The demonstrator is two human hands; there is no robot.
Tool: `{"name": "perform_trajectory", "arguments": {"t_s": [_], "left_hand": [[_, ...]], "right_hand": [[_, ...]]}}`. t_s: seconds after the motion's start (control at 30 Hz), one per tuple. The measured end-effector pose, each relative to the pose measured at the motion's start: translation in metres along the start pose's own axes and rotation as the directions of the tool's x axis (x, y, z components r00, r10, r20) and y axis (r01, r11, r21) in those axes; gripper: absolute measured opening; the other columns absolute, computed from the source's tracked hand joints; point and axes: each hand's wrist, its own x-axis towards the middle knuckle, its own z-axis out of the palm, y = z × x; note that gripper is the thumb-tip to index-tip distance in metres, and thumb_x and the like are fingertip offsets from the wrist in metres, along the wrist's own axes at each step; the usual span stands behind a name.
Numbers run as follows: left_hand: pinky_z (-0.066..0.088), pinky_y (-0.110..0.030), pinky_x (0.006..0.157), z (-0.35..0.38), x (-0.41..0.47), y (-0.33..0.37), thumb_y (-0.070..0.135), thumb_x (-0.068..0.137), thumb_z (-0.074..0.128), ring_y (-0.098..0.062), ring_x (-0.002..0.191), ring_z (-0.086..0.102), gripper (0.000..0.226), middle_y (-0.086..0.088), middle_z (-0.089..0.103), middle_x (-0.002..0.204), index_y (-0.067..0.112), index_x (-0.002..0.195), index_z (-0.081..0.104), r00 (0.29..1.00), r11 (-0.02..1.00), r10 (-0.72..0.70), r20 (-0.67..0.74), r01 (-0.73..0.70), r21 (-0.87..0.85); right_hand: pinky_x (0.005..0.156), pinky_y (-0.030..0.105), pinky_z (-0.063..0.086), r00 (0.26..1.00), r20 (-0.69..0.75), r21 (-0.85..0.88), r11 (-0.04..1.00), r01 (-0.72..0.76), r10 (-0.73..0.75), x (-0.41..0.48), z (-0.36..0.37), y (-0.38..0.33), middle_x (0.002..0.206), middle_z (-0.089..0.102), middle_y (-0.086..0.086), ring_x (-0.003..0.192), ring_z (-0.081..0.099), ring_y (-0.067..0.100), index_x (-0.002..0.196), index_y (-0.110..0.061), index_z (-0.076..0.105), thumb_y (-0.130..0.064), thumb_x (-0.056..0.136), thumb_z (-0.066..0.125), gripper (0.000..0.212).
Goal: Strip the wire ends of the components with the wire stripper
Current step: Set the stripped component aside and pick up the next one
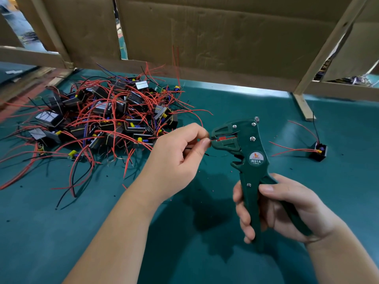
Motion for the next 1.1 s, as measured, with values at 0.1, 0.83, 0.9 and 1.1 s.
{"name": "perform_trajectory", "arguments": {"t_s": [0.1,0.83,0.9,1.1], "left_hand": [[0.030,-0.014,0.054,-0.003,0.001,-0.007,0.018,0.094,0.052,-0.006,0.055,0.037,0.013,0.011,0.042,0.061,0.017,0.081,0.054,1.000,0.997,0.002,-0.024,0.000,0.075],[0.041,-0.015,0.052,0.004,0.006,-0.022,0.009,0.099,0.048,-0.005,0.048,0.046,0.019,0.011,0.056,0.060,0.017,0.086,0.059,0.942,0.887,-0.333,-0.042,0.298,-0.352],[0.041,-0.015,0.052,0.004,0.006,-0.020,0.008,0.098,0.050,-0.005,0.048,0.047,0.018,0.010,0.060,0.062,0.016,0.086,0.061,0.939,0.860,-0.341,-0.051,0.290,-0.420],[0.041,-0.012,0.051,0.005,0.006,-0.018,0.008,0.096,0.054,-0.002,0.047,0.048,0.014,0.008,0.063,0.063,0.015,0.087,0.063,0.942,0.851,-0.325,-0.084,0.253,-0.460]], "right_hand": [[0.058,0.042,0.052,0.998,-0.056,0.063,0.998,-0.019,0.022,0.004,0.011,0.003,0.070,0.059,0.020,0.057,0.059,0.032,0.088,-0.005,0.067,-0.044,0.067,0.083,0.047],[0.072,0.053,0.052,0.991,-0.038,0.238,0.964,-0.117,0.130,0.000,-0.003,-0.007,0.086,0.060,0.026,0.073,0.061,0.038,0.103,0.004,0.067,-0.037,0.061,0.083,0.062],[0.076,0.054,0.051,0.991,0.046,0.248,0.960,-0.131,0.123,0.004,0.001,-0.003,0.088,0.060,0.025,0.076,0.061,0.038,0.107,0.004,0.065,-0.037,0.067,0.079,0.059],[0.081,0.053,0.050,0.983,0.166,0.297,0.947,-0.124,0.077,0.008,0.005,-0.001,0.092,0.060,0.024,0.079,0.061,0.038,0.114,0.005,0.061,-0.035,0.078,0.071,0.055]]}}
